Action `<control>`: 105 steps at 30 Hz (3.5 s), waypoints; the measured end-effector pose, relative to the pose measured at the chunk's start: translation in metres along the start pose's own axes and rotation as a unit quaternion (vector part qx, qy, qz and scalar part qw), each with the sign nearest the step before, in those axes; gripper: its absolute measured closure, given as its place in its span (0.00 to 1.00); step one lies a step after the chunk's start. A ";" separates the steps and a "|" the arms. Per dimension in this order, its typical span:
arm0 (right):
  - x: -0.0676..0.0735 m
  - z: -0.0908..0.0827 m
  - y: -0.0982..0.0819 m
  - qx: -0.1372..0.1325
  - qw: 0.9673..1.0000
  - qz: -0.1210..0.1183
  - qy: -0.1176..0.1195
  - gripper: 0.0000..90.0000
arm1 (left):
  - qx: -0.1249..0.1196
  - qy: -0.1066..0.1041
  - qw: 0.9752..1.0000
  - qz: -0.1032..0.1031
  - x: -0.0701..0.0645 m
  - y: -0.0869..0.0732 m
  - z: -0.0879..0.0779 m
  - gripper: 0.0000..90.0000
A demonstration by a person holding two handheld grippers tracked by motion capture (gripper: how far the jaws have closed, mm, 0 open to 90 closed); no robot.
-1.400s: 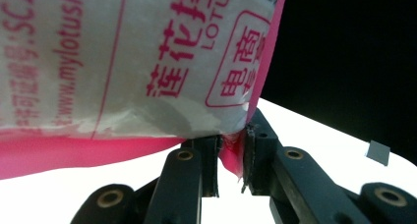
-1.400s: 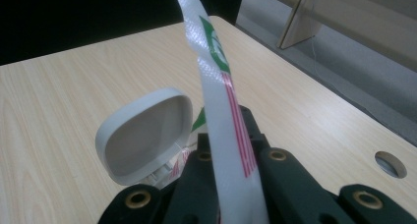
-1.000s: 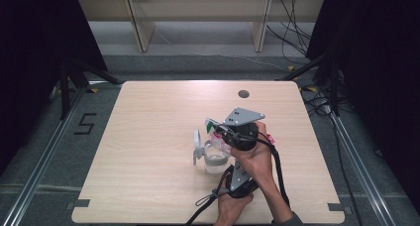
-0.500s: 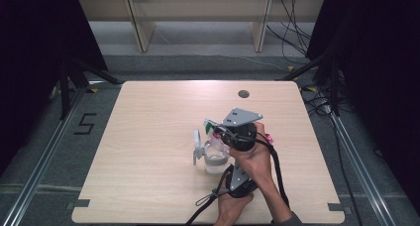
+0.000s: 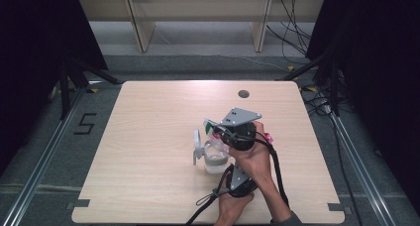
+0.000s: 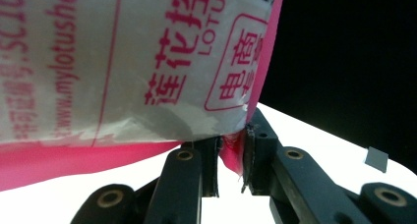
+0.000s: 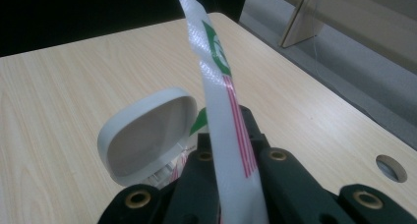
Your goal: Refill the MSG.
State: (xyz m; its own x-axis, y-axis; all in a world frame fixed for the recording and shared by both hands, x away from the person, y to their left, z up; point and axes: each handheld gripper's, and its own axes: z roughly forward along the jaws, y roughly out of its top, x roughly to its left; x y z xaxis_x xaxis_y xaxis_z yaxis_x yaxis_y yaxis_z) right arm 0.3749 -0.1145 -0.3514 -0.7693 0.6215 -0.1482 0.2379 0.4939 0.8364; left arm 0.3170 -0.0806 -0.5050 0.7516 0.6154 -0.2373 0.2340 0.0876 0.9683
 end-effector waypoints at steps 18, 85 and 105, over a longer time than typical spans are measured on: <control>0.000 0.003 -0.001 -0.003 1.000 -0.010 -0.004 1.00 | 0.051 0.007 0.997 0.060 0.008 0.001 -0.005 0.87; 0.000 0.003 -0.001 -0.001 1.000 -0.013 -0.005 1.00 | 0.051 0.006 0.997 0.057 0.008 0.002 -0.005 0.87; 0.001 0.006 -0.002 0.006 1.000 -0.014 0.003 1.00 | 0.053 0.003 0.997 0.055 0.009 0.002 -0.004 0.87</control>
State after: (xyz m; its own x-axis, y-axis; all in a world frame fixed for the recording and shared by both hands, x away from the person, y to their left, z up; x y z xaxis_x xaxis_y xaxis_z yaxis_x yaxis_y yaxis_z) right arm 0.3772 -0.1112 -0.3559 -0.7795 0.6033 -0.1687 0.2230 0.5189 0.8253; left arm 0.3213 -0.0717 -0.5049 0.7724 0.6220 -0.1283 0.2134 -0.0638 0.9749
